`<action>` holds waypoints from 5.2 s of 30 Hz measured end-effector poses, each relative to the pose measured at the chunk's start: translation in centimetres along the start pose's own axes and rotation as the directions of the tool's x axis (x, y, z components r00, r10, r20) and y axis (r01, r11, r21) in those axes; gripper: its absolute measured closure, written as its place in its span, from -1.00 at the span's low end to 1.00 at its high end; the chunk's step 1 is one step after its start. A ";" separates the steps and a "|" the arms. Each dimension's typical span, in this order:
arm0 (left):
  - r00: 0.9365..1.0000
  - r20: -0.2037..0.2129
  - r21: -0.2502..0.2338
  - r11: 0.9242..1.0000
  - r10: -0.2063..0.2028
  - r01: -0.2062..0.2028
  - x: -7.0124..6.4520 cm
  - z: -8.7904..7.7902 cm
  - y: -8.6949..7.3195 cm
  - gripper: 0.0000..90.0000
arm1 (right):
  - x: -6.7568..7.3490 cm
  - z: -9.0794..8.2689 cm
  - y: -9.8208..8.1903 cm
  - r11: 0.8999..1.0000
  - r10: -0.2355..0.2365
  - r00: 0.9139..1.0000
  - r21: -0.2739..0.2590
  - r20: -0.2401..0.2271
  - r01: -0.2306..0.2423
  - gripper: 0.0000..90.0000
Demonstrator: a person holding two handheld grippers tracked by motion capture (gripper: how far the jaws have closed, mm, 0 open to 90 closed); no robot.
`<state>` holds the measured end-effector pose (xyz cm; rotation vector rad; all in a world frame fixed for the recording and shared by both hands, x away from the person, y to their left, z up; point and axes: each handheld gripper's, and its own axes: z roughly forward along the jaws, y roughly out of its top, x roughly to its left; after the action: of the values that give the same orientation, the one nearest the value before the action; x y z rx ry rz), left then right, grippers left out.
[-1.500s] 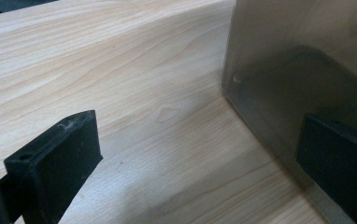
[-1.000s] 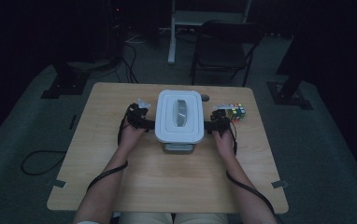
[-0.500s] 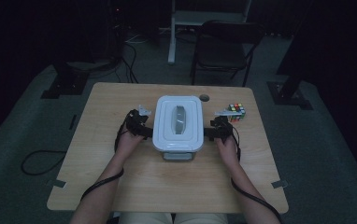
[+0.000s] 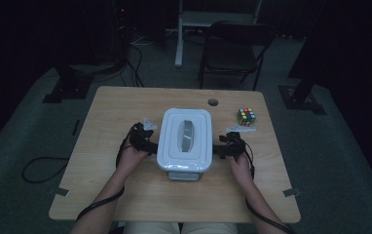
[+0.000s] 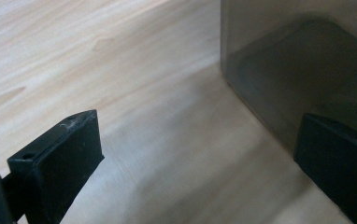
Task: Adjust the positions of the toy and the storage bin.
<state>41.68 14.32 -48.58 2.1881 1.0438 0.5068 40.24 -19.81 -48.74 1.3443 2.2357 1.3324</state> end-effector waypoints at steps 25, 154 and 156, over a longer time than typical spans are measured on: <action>0.999 -0.008 0.003 1.000 0.031 -0.031 -2.9 -5.3 -4.7 -0.96 | 3.8 -2.2 -3.5 0.998 -0.059 0.993 0.004 -0.106 0.060 -0.49; 0.966 -0.145 0.019 0.975 -0.215 0.220 3.5 -9.7 -15.7 -0.99 | -6.5 -9.4 -2.0 0.999 0.002 0.903 0.041 0.429 -0.022 -0.25; 0.964 -0.150 0.017 0.974 -0.221 0.226 3.4 -9.7 -15.6 -0.99 | -5.9 -10.1 -2.6 0.999 0.001 0.910 0.043 0.415 -0.020 -0.25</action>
<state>29.68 28.14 -52.42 2.0517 1.3691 0.5560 36.21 -30.89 -46.56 1.4919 1.9776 0.8930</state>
